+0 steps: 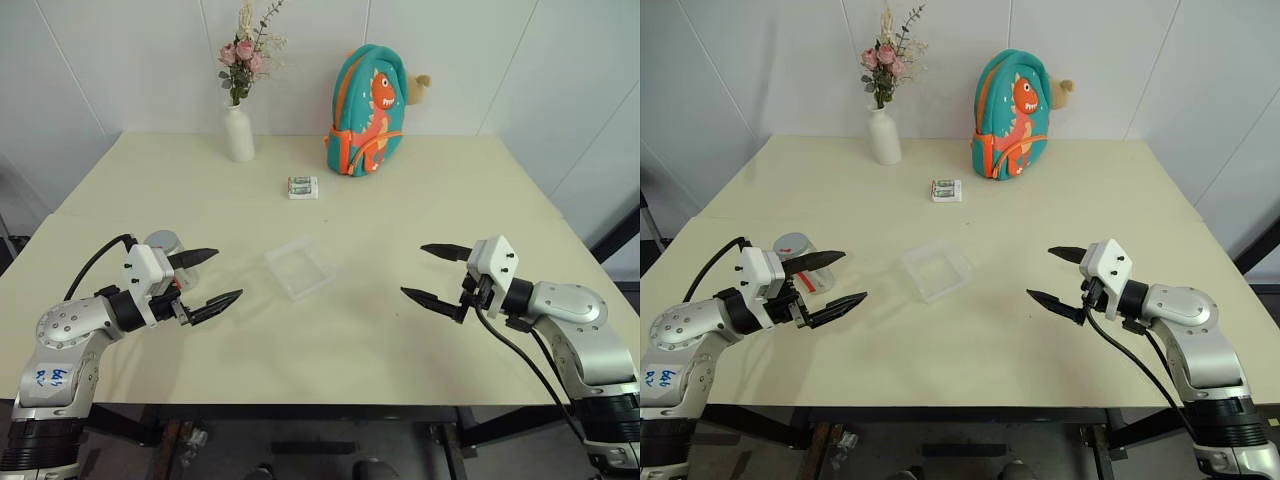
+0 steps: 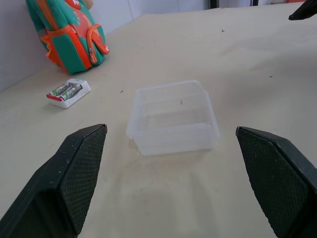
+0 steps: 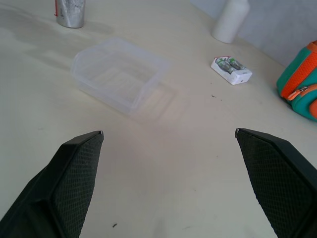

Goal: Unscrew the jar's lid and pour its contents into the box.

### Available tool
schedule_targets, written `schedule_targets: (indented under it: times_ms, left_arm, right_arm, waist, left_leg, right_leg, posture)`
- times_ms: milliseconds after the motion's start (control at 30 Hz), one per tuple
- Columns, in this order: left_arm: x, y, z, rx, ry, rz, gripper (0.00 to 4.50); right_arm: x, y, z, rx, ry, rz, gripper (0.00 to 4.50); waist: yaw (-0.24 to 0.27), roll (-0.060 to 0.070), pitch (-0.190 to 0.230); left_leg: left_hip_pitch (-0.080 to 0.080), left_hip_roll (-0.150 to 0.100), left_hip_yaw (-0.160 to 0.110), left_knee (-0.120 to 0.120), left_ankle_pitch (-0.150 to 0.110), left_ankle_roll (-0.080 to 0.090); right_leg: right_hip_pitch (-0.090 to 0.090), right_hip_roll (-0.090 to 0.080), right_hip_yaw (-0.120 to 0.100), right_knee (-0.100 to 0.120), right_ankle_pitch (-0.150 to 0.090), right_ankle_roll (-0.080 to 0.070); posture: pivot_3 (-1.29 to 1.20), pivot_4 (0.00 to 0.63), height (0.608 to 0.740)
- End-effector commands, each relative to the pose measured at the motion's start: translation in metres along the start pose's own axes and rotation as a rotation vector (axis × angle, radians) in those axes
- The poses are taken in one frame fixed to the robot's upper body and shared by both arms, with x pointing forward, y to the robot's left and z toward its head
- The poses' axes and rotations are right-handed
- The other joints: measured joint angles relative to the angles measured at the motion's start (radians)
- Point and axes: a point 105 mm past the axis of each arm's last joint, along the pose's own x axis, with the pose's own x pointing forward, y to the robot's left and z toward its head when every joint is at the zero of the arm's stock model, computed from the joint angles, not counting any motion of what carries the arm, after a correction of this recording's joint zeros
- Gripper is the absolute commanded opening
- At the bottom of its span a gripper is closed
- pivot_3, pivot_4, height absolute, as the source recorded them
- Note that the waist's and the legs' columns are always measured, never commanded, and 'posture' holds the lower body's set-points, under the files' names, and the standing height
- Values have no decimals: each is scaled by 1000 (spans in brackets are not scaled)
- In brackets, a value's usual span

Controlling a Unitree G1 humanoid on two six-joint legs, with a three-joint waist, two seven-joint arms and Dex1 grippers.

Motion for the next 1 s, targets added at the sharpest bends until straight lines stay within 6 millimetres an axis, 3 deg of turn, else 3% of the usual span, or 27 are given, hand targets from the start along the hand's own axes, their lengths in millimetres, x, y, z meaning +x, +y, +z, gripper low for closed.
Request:
schedule_targets:
  times_ms: [33,167,333,467,567,633,833,900,1000]
  left_arm:
    - [-5,4,5,36,-7,38,4448]
    - [-15,0,4,32,12,87,4448]
    - [-46,-5,-8,-15,56,291,4448]
    - [-85,1,-25,-102,79,636,4448]
    - [-101,14,-31,-163,42,832,4448]
    - [-98,26,-35,-197,18,889,4448]
    - [-68,46,-49,-195,7,847,4448]
    - [-57,45,-49,-216,-20,820,4448]
    - [-50,41,-51,-218,-24,792,4448]
  right_arm:
    - [5,9,15,-3,-51,26,4500]
    - [19,20,10,18,-61,69,4500]
    - [40,23,19,33,-127,112,4500]
    - [55,25,33,33,-195,140,4500]
    - [60,23,45,23,-233,145,4500]
    - [61,20,56,28,-264,144,4500]
    - [65,23,69,-27,-292,144,4500]
    - [65,26,74,-30,-307,148,4500]
    - [65,30,77,-27,-319,159,4500]
  waist:
    - [-1,0,0]
    - [-8,0,0]
    - [-7,0,0]
    - [-1,0,0]
    - [3,-1,0]
    - [17,-1,0]
    - [22,-1,-1]
    - [22,-2,-1]
    - [17,-2,-1]
  left_leg:
    - [0,0,0,0,0,0]
    - [1,0,0,0,0,0]
    - [1,3,5,0,-1,-1]
    - [1,4,5,0,-2,-1]
    - [1,4,5,3,-2,-1]
    - [1,4,4,4,-2,-1]
    - [1,4,8,6,0,-1]
    - [1,4,9,6,0,-1]
    - [0,4,9,4,0,-2]
  right_leg:
    - [0,0,0,0,0,0]
    - [0,0,0,0,0,0]
    - [-1,2,3,0,0,0]
    - [-1,2,3,0,0,0]
    - [-1,2,3,0,1,0]
    - [0,3,3,0,1,-1]
    - [2,3,5,-6,0,-14]
    - [1,3,6,-6,1,-13]
    - [0,3,6,-6,8,1]
  posture:
    - [0,150,740]
    - [0,150,740]
    - [0,150,740]
    - [0,150,740]
    - [0,150,740]
    - [0,150,740]
    - [0,150,740]
    - [0,150,740]
    - [0,150,740]
